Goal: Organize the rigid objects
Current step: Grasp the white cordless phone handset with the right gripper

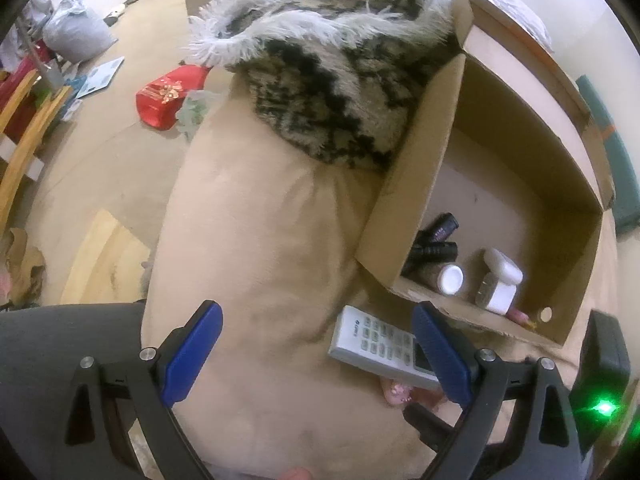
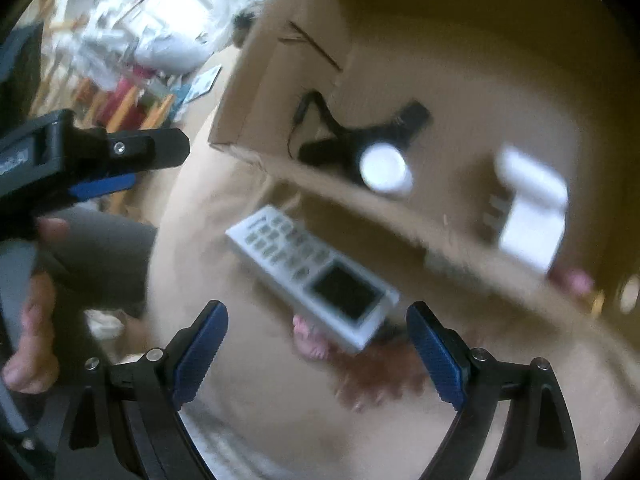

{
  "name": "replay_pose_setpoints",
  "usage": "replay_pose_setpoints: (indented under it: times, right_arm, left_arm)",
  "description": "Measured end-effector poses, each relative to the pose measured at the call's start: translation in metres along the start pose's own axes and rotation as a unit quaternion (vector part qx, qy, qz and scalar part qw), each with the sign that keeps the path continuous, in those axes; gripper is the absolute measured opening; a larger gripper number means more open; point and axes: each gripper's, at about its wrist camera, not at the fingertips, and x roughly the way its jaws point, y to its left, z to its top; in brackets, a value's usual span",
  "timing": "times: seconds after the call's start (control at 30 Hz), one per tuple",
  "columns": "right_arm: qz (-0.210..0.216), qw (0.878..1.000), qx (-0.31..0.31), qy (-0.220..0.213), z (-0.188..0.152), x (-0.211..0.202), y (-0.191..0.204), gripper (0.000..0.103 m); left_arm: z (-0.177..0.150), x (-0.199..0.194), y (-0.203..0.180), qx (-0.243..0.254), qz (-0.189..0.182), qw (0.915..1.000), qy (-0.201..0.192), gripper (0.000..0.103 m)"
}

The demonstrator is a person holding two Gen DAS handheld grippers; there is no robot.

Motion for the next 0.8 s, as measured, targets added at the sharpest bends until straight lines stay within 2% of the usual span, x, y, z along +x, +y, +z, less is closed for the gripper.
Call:
replay_pose_setpoints:
  times: [0.07, 0.17, 0.3, 0.37, 0.4, 0.47, 0.57, 0.8]
  right_arm:
    - [-0.016, 0.999, -0.035, 0.017, 0.012, 0.012, 0.01, 0.097]
    - [-0.012, 0.997, -0.065, 0.046, 0.024, 0.038, 0.02, 0.097]
    - [-0.037, 0.992, -0.098, 0.065, 0.018, 0.062, 0.031, 0.096]
    - [-0.059, 0.99, -0.118, 0.046, 0.014, 0.063, 0.036, 0.072]
    - [-0.064, 0.99, -0.122, 0.038, 0.014, 0.062, 0.039, 0.065]
    - [-0.054, 0.991, -0.116, 0.025, 0.013, 0.055, 0.038, 0.025]
    - [-0.029, 0.994, -0.102, 0.018, 0.007, 0.045, 0.03, 0.023]
    - [-0.021, 0.999, -0.038, 0.025, -0.003, 0.021, 0.008, 0.022]
  left_arm:
    - [0.001, -0.002, 0.002, -0.002, 0.004, 1.0, -0.005, 0.095]
    - [0.002, -0.003, 0.005, -0.006, 0.005, 0.9999, -0.007, 0.095]
    - [0.004, -0.002, 0.009, -0.013, 0.004, 0.9999, -0.004, 0.095]
    - [0.005, -0.001, 0.009, -0.015, 0.004, 0.9999, -0.003, 0.095]
    - [0.005, -0.001, 0.008, -0.016, 0.004, 0.9998, -0.004, 0.095]
    - [0.007, -0.003, 0.01, -0.024, -0.002, 0.9997, -0.007, 0.095]
    - [0.008, -0.004, 0.011, -0.027, 0.0, 0.9996, -0.009, 0.095]
    - [0.006, -0.002, 0.011, -0.027, -0.003, 0.9996, -0.001, 0.095]
